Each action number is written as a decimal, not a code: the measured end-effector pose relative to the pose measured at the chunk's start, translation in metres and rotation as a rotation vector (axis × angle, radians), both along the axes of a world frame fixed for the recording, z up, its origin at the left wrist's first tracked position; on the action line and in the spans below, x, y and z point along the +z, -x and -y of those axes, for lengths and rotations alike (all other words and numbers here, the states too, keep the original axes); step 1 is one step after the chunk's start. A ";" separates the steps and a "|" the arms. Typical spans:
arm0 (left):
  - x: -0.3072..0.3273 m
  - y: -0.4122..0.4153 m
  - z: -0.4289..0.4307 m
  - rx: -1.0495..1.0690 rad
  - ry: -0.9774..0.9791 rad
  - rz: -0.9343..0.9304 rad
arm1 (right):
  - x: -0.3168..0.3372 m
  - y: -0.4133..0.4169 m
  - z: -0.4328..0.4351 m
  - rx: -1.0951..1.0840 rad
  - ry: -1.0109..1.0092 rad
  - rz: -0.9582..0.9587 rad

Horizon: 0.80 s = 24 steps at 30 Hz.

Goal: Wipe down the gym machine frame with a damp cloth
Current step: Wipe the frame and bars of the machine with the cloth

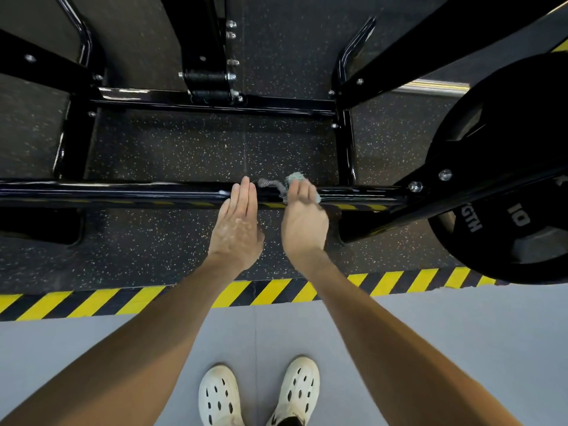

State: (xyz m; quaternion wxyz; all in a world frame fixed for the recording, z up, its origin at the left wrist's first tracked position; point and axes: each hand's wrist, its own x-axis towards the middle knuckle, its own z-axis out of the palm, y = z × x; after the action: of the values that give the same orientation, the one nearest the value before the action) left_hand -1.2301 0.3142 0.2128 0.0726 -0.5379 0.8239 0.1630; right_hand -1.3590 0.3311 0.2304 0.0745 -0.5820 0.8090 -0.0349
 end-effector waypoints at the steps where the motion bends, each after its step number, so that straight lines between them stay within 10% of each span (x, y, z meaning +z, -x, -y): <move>1: 0.001 0.000 0.001 -0.010 -0.002 0.012 | 0.001 -0.002 0.001 0.015 0.027 0.018; 12: 0.003 -0.003 0.002 -0.013 -0.025 -0.027 | 0.014 0.131 -0.029 -0.076 -0.172 -0.104; 24: 0.004 -0.002 0.001 -0.031 -0.014 0.018 | 0.005 -0.003 0.017 0.174 -0.075 0.028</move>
State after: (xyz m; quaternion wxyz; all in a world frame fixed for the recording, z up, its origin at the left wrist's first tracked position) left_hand -1.2279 0.3136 0.2166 0.0863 -0.5259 0.8303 0.1629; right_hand -1.3563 0.3140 0.2358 0.1104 -0.6462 0.7551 -0.0062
